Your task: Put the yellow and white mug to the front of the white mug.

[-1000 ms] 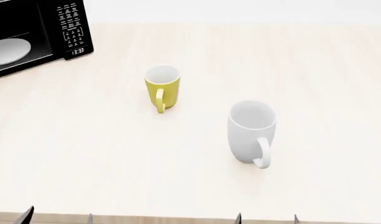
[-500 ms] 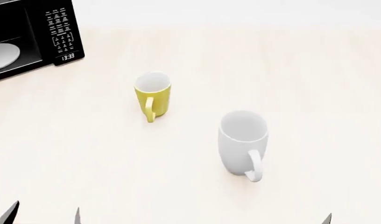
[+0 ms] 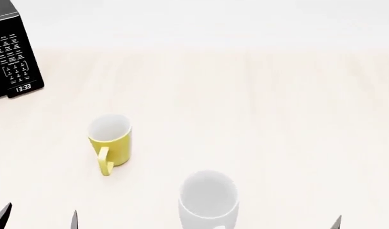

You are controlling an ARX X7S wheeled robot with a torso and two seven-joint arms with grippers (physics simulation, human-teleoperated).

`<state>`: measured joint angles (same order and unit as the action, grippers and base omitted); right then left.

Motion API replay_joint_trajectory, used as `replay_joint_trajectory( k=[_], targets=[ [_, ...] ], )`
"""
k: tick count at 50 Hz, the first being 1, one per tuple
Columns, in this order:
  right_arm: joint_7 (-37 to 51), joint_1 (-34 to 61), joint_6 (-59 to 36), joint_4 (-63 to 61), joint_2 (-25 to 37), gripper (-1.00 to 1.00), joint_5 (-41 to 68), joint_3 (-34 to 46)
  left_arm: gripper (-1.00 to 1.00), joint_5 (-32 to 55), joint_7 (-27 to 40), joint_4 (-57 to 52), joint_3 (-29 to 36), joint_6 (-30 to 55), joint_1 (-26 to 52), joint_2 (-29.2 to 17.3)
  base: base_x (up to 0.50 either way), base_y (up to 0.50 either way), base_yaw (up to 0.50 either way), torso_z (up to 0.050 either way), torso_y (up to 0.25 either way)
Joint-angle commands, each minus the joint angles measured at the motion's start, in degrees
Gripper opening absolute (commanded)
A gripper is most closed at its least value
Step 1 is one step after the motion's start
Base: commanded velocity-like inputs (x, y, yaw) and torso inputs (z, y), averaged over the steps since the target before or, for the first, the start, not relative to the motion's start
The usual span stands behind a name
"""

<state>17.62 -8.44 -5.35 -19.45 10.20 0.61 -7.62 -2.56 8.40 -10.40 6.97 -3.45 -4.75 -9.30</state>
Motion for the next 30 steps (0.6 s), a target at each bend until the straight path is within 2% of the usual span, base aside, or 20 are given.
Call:
replay_joint_trajectory(
  k=[1, 14, 15, 18, 30],
  targets=[
    [-0.10, -0.37, 0.85, -0.32, 0.69, 1.00, 0.20, 0.71, 1.00, 1.11, 0.02, -0.08, 0.36, -0.20, 0.07, -0.58, 0.46, -0.23, 0.00, 0.000, 0.000],
    [1.23, -0.66, 2.46, -0.33, 1.05, 1.00, -1.47, 1.57, 1.00, 2.60, 0.00, 1.31, 0.71, -0.47, 0.83, -0.98, 0.46, -0.22, 0.00, 0.000, 0.000],
    [3.05, 0.19, -3.69, -1.18, 0.44, 1.00, -3.74, 1.59, 1.00, 5.19, -0.73, 1.40, 0.07, 1.00, 1.26, -0.66, 0.44, -0.12, 0.00, 0.000, 0.000],
    [2.65, 0.84, -4.04, -0.46, 0.13, 1.00, -1.98, 1.26, 1.00, 8.03, -1.94, 1.07, -0.26, 3.75, 1.81, -0.77, 0.00, 0.00, 0.00, 0.000, 0.000],
    [2.96, 0.57, -4.73, -1.03, 0.65, 1.00, -2.59, 2.40, 1.00, 5.84, -0.22, 3.46, 0.60, 3.46, 2.96, -1.01, 0.00, 0.00, 0.00, 0.000, 0.000]
  ],
)
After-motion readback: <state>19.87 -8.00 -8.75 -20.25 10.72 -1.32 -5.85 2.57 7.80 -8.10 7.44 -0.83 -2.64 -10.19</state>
